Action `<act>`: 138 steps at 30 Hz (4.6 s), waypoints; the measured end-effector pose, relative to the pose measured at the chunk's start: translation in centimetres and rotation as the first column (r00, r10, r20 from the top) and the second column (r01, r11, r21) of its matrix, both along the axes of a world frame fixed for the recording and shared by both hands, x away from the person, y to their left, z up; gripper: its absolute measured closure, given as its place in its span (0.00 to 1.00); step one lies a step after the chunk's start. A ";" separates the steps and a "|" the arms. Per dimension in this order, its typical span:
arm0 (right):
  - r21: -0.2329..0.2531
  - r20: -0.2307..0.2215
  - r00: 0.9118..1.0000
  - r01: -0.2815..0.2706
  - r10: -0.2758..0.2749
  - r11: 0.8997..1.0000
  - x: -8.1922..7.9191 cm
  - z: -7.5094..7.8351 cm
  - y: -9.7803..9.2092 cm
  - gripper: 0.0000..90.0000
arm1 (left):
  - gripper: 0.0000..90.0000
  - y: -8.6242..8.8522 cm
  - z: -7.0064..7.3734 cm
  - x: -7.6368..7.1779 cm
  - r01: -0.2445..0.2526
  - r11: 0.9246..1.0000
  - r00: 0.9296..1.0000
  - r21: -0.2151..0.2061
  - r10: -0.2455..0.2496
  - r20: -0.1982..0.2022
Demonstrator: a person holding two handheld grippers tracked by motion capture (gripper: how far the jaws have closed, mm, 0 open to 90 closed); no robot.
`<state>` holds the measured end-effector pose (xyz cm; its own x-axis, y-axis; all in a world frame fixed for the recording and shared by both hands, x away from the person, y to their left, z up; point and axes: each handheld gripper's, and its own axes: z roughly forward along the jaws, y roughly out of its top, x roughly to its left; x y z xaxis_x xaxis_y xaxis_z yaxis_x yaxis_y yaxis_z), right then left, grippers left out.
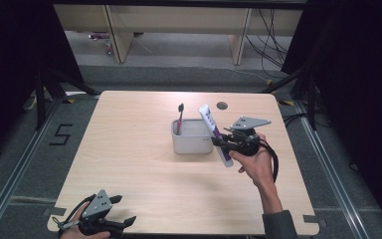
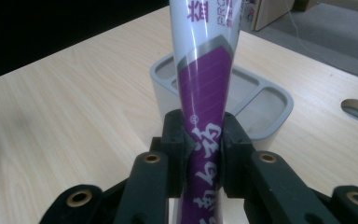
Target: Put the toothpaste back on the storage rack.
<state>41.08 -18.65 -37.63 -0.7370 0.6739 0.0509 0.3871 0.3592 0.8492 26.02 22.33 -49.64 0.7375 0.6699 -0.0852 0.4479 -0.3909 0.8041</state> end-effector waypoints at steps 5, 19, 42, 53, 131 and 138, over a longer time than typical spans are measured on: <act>0.019 0.000 1.000 0.010 -0.010 1.000 0.6 0.6 0.5 0.84 | 0.18 0.0 -0.1 0.0 -0.002 1.000 1.000 -0.002 0.002 0.000; 0.072 0.071 0.997 0.035 -0.041 0.997 2.9 1.8 2.3 0.84 | 0.18 0.0 0.0 -0.1 0.006 1.000 1.000 0.012 -0.006 -0.007; 0.109 0.079 0.993 0.084 -0.092 0.991 6.4 1.8 4.2 0.84 | 0.18 0.0 0.1 -0.2 0.005 1.000 1.000 0.008 -0.005 -0.008; 0.134 0.091 0.992 0.077 -0.090 0.988 7.6 1.4 5.3 0.84 | 0.18 0.2 0.2 -0.2 0.012 1.000 1.000 0.029 -0.012 -0.008; 0.019 0.057 0.992 0.109 -0.110 0.994 8.8 -5.0 6.4 0.76 | 0.18 0.0 -0.2 -0.5 0.018 1.000 1.000 0.003 -0.018 -0.022; 0.122 0.065 0.991 0.108 -0.117 0.987 8.2 -3.9 5.8 0.73 | 0.18 0.0 -0.2 -0.5 0.013 1.000 1.000 0.000 -0.013 -0.022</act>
